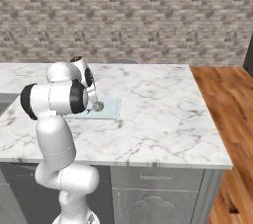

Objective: Take the fish out of the fridge, briefly rinse it in the sink, and place it on the tray next to the sink.

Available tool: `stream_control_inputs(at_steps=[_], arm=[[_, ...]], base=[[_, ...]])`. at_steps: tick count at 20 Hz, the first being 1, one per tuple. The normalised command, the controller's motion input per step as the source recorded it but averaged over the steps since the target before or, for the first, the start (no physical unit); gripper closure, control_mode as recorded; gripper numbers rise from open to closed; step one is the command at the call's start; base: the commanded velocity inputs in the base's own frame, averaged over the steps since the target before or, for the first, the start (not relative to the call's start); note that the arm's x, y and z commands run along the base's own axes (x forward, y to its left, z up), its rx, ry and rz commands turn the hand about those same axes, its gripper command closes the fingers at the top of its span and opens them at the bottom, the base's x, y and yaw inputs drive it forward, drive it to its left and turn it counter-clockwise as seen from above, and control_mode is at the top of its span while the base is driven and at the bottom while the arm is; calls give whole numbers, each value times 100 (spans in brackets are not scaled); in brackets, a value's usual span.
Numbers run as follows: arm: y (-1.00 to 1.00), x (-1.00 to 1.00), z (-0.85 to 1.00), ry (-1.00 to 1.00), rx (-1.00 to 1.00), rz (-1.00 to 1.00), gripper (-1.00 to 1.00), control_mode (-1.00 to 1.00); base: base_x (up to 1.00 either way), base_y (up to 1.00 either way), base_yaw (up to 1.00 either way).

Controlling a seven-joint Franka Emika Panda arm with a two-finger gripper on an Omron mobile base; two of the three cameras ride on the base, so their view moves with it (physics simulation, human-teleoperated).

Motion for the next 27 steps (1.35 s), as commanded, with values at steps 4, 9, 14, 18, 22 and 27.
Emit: stream_control_inputs(at_steps=[4, 9, 14, 18, 22, 27], arm=[[-10, -19, 98, -26, 7, -15, -100, -100], [-52, -94, 100, -40, 17, -1, -100, -100], [-76, -100, 96, -63, 20, 0, -100, -100], [-82, -100, 66, -77, 12, 0, -100, -100], [-100, -100, 44, -69, 21, 0, -100, -100], [-100, -100, 21, -48, 29, -2, -100, -100]], base=[[0, 0, 0], [0, 0, 0], [0, 0, 0], [0, 0, 0], [0, 0, 0], [0, 0, 0]])
